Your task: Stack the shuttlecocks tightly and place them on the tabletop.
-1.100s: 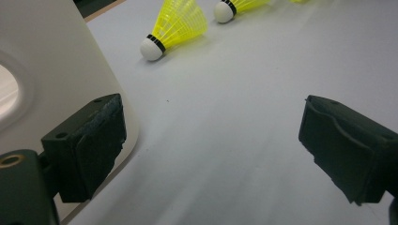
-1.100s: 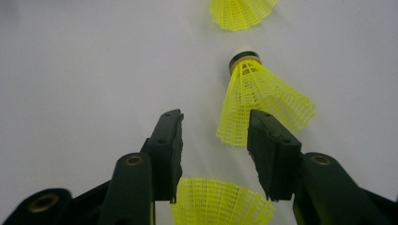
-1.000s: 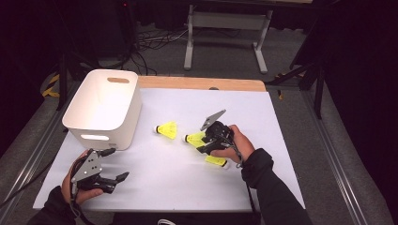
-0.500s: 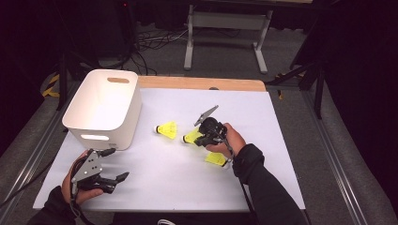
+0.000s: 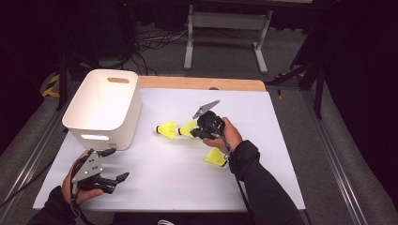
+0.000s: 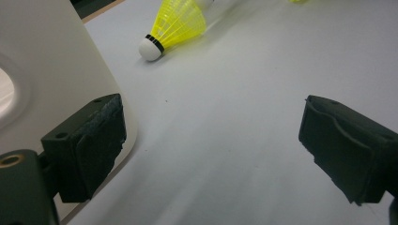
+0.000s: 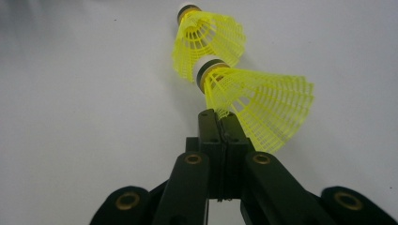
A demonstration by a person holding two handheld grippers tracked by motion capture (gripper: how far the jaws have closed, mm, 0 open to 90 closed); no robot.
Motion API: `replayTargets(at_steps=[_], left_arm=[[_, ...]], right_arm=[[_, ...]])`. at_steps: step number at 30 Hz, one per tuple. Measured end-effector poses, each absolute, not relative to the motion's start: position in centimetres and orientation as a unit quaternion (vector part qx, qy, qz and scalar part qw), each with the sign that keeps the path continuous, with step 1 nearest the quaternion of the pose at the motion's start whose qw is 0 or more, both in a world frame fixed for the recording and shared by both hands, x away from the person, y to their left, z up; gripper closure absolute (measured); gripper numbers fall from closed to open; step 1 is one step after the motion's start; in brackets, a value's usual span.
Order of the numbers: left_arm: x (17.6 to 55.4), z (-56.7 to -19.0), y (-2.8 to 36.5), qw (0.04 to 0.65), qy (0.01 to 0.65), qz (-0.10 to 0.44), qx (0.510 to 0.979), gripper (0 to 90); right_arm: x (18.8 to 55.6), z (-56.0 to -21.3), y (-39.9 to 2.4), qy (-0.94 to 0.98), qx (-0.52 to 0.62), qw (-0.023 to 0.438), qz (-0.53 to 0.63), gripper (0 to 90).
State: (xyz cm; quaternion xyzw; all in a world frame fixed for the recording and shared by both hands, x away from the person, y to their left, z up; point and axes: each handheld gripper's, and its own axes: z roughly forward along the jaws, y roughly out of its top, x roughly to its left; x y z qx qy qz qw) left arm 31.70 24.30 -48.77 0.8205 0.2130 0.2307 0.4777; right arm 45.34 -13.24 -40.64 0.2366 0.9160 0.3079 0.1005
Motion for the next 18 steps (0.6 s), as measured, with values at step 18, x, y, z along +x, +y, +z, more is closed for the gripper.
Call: replayTargets(at_steps=[18], left_arm=[[31.6, -48.8, 24.2, 0.479, 0.208, 0.227, 0.822, 8.6]], right_arm=[[47.4, -42.2, -10.5, 0.920, 0.230, 0.109, 0.297, 90.0]])
